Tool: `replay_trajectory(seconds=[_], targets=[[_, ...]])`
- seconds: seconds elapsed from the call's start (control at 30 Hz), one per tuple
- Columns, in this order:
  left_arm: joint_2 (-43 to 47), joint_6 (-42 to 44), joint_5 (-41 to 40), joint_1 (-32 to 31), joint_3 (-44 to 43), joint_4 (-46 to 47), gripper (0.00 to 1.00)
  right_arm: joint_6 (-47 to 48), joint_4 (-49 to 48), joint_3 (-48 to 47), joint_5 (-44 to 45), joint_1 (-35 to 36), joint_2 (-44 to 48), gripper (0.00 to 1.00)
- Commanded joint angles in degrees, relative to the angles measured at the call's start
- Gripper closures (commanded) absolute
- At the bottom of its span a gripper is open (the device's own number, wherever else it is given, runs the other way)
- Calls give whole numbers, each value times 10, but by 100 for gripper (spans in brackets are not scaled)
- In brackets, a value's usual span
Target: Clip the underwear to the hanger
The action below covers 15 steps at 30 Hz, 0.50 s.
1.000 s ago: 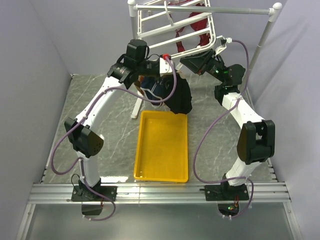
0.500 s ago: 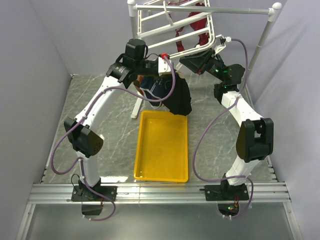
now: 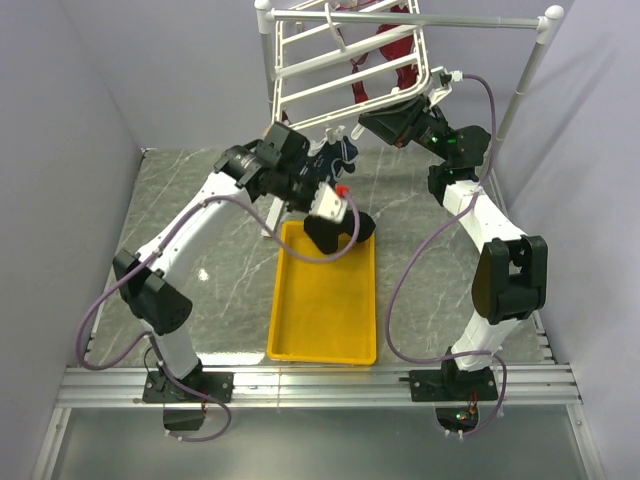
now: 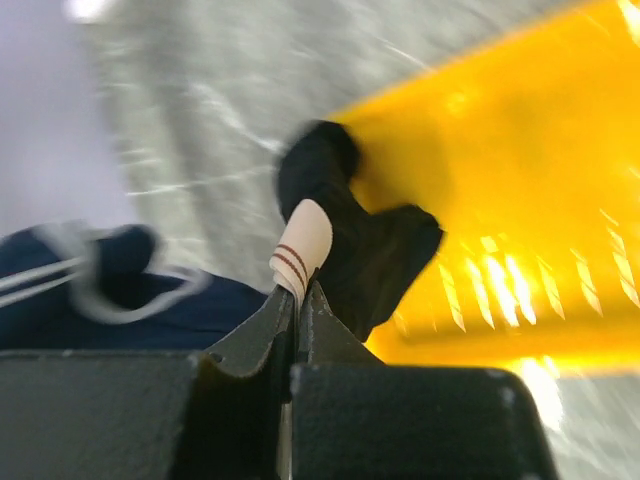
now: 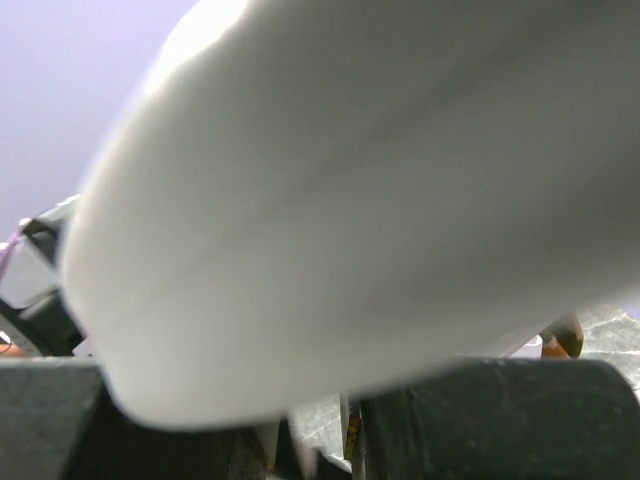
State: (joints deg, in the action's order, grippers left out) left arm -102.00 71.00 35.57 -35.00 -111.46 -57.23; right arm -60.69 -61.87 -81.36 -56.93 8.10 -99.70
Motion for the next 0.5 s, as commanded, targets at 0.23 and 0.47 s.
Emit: replay_trajectory(seconds=[0.23, 0.47], targets=[[76, 157, -24, -94, 34, -170, 100, -12, 12, -21, -6, 4, -10, 100], [30, 75, 22, -126, -108, -104, 100, -8, 23, -30, -7, 4, -13, 100]])
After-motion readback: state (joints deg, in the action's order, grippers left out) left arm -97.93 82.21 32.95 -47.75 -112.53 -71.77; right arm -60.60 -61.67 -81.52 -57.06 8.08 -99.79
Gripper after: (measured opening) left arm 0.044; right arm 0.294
